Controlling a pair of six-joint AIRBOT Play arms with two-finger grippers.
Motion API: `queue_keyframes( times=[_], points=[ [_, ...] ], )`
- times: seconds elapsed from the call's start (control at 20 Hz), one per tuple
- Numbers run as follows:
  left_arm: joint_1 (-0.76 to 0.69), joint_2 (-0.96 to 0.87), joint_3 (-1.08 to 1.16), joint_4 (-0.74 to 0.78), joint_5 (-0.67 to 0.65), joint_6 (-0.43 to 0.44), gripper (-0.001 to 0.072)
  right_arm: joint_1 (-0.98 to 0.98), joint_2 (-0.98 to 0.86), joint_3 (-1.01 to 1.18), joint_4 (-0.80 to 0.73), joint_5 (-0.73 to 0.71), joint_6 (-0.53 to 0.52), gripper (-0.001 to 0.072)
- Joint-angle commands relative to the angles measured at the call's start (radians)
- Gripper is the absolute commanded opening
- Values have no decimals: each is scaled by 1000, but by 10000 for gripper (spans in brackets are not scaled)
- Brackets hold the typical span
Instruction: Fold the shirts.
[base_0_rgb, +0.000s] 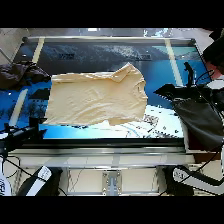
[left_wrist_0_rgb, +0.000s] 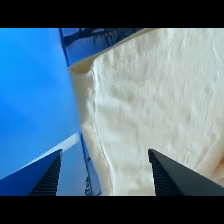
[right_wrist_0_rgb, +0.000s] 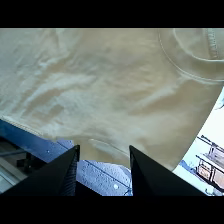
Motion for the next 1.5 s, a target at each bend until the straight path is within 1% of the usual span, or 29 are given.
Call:
queue_keyframes(
  times=[0.0,0.15,0.3,0.4,0.45,0.5,0.55,0.6,0.65,0.75,0.85,0.9,0.95,1.0,1.05,1.15,1.3,1.35,1.45],
  points=[
    [0,-53,-6,-64,70,46,584,0,2,-6,31,7,-8,346],
    [-14,-73,-5,-68,139,68,583,0,2,-6,40,6,-8,346],
    [-74,-130,24,-68,197,67,578,0,2,-6,46,3,-8,345],
    [-134,-191,67,-68,225,67,485,0,2,-6,51,4,-8,345],
    [-159,-217,89,-68,233,67,483,0,2,-6,51,4,-8,345],
    [-176,-241,109,-68,239,66,460,0,2,-6,50,6,-7,345],
    [-182,-254,121,-68,240,66,318,0,2,-6,48,11,-7,343],
    [-181,-256,125,-68,245,67,116,0,2,-6,41,14,-7,343],
    [-179,-255,125,-66,247,67,19,0,2,-6,16,15,-6,334],
    [-176,-253,125,-64,246,67,10,0,0,-8,-106,19,13,307],
    [-176,-252,125,-64,245,67,10,0,0,-60,-258,10,93,309],
    [-176,-252,125,-63,243,68,10,0,0,-113,-269,-8,124,322],
    [-176,-252,125,-63,243,68,10,0,0,-185,-217,-47,127,337],
    [-176,-252,125,-63,243,68,10,0,-6,-249,-146,-85,113,337],
    [-176,-252,125,-63,243,68,11,0,-22,-307,-77,-111,72,338],
    [-176,-252,125,-64,242,83,10,0,-70,-371,5,-145,35,349],
    [-176,-252,125,-64,233,97,10,44,-158,-385,94,-190,-16,348],
    [-176,-251,125,-64,230,98,10,79,-185,-385,120,-228,-35,348],
    [-176,-251,125,-64,223,97,11,147,-225,-384,138,-316,-37,348]
  ],
)
